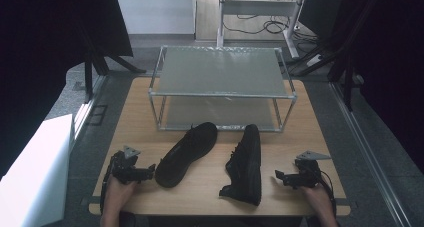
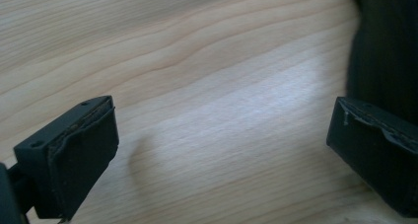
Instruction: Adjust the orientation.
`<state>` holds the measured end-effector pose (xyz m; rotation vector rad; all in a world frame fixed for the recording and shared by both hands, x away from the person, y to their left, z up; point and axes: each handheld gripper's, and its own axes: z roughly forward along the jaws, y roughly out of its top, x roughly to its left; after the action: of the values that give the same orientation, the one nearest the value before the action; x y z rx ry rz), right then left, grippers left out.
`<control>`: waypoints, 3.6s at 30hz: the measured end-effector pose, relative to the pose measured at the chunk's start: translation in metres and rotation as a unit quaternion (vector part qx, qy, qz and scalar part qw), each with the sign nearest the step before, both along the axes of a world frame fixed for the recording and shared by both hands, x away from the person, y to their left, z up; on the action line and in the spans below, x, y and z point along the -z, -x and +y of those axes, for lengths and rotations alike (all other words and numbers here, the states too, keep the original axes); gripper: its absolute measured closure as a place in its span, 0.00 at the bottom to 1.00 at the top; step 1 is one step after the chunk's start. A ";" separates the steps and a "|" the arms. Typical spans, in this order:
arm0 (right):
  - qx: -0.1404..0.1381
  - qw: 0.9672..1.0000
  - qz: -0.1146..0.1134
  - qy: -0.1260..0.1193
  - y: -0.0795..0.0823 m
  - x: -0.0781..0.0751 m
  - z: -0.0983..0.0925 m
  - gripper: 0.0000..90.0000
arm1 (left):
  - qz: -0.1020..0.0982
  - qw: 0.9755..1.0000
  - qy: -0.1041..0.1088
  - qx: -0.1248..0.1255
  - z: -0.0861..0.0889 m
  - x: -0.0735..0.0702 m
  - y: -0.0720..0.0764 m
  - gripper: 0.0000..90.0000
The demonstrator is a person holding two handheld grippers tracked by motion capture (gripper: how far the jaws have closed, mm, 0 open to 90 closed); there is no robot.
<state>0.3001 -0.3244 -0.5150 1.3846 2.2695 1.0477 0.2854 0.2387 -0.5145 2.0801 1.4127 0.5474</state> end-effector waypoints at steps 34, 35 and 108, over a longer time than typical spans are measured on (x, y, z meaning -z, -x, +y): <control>-0.006 1.000 0.000 0.003 -0.004 0.000 0.003 0.03 | 0.001 0.994 -0.025 0.107 -0.064 -0.005 0.026 0.00; -0.006 1.000 0.000 0.003 -0.004 0.000 0.003 0.03 | 0.001 0.994 -0.024 0.110 -0.067 -0.005 0.026 0.00; 0.011 0.998 -0.033 -0.053 -0.004 -0.062 0.032 0.00 | 0.007 0.998 -0.021 0.051 -0.051 -0.001 0.018 0.00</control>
<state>0.3037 -0.2923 -0.4534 1.3904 2.1754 1.2051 0.2678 0.1880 -0.5139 2.1790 1.3038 0.5265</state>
